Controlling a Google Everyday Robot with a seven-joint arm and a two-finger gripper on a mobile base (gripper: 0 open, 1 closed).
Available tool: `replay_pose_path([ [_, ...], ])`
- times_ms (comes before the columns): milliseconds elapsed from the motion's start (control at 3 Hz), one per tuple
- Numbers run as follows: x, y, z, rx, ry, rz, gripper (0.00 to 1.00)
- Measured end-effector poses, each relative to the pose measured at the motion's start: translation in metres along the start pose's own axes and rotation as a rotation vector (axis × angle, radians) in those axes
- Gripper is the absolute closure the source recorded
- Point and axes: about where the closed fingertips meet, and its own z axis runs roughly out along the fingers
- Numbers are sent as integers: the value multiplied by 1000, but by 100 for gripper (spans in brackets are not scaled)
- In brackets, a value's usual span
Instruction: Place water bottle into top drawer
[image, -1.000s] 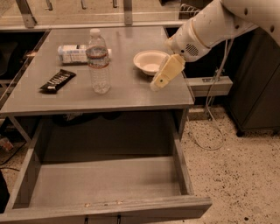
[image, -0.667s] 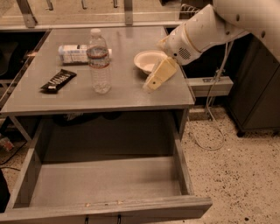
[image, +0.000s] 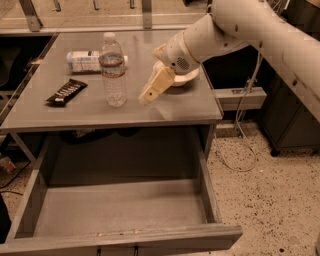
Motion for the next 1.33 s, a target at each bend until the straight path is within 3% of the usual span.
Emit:
replay_pose_path([
  [667,0,-1,6,-3,-26,3,0],
  [1000,-12,-14,32,-26,-88,17,0],
  [1333,-25,-35,77,-92,-152,63,0],
])
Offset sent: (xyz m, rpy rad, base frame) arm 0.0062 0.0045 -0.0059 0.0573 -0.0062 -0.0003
